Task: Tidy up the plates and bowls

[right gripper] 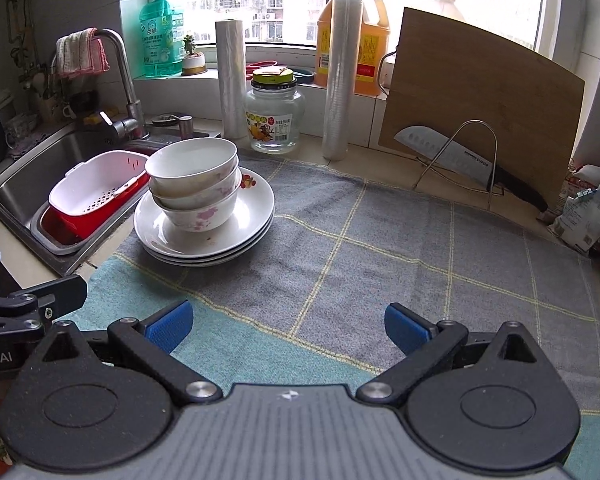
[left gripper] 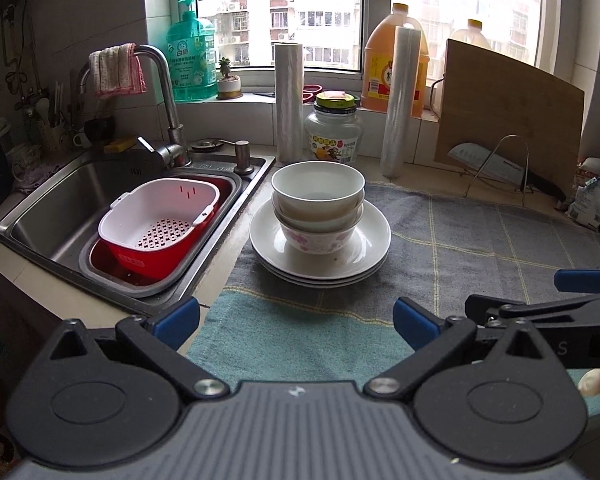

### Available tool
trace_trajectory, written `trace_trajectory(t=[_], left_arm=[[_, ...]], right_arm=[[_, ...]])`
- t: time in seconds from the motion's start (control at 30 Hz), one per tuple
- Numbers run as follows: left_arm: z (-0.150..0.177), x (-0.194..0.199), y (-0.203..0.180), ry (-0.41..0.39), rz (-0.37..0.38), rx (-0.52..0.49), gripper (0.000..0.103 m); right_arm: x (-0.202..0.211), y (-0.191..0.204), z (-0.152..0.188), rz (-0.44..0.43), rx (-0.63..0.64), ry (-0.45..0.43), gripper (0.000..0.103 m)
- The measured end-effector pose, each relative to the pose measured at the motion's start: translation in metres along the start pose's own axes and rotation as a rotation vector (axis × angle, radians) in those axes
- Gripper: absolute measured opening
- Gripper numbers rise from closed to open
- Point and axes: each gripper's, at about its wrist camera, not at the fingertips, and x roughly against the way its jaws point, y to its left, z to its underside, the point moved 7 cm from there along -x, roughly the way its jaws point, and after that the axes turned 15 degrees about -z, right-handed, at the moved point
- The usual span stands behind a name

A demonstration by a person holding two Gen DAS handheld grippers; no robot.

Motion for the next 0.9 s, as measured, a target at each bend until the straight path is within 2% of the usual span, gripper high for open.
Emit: trace_trajectory(t=[0.9], left_arm=[[-0.0029, 0.01, 0.0073, -0.007, 0.012, 0.008, 0.102]], right_arm=[[0.0092, 0.0078, -0.0018, 0.009, -0.013, -0.015, 0.103]])
